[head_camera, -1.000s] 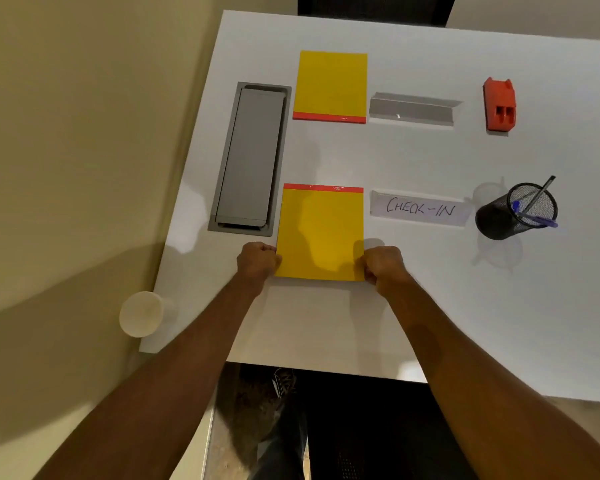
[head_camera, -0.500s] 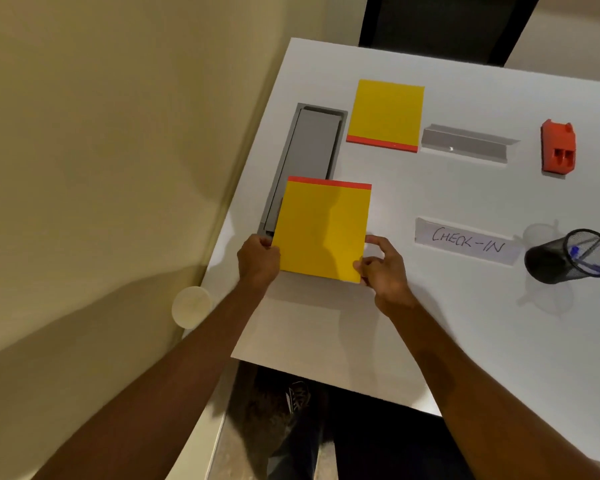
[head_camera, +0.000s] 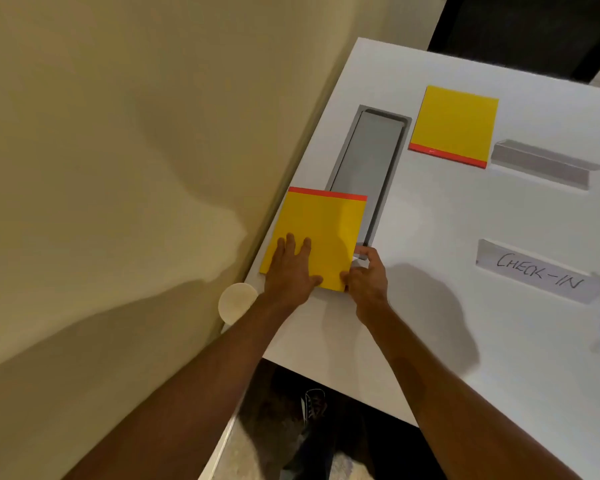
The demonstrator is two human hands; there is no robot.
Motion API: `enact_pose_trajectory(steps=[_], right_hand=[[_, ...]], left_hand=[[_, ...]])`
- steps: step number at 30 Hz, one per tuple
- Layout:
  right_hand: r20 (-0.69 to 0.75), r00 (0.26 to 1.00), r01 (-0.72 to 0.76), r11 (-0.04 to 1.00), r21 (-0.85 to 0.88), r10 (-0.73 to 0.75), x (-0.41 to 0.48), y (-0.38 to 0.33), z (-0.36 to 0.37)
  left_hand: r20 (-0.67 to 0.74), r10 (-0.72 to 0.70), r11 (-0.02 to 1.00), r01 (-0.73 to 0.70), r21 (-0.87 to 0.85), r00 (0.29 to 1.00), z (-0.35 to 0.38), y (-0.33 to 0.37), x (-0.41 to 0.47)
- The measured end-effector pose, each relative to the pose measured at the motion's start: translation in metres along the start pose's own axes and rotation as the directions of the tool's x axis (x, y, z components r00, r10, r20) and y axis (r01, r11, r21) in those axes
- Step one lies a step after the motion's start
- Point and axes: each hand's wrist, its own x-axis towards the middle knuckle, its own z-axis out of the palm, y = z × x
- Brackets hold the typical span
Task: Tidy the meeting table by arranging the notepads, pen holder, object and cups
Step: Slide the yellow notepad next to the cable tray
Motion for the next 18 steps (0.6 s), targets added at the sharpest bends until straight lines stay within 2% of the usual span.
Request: enact_pose_trajectory(steps=[3,7,13,18], right_hand=[[-0.033,0.999,0.032,0.988,-0.153,-0.037,0.002,0.007,0.003],[-0.052,0.994,0.077,0.937,-0.341,-0.100,0.003,0.010,0.005],[-0.055,0.988,0.108,0.891,-0.440,-0.147,0.006,0.008,0.009],[-0.009,0.967,0.214,0.829,-0.517,-0.255,0.007,0.014,0.011]], left_hand=[[0.035,-0.025,1.000,0.025,0.002,0.999,0.006,-0.005,0.004],[0.001,-0.026,1.000,0.026,-0.007,1.000,0.014,-0.008,0.004],[-0.007,-0.024,0.999,0.024,-0.023,1.000,0.015,-0.009,0.005],[-0.008,-0.017,0.998,0.016,-0.054,1.000,0.016,-0.011,0.008]])
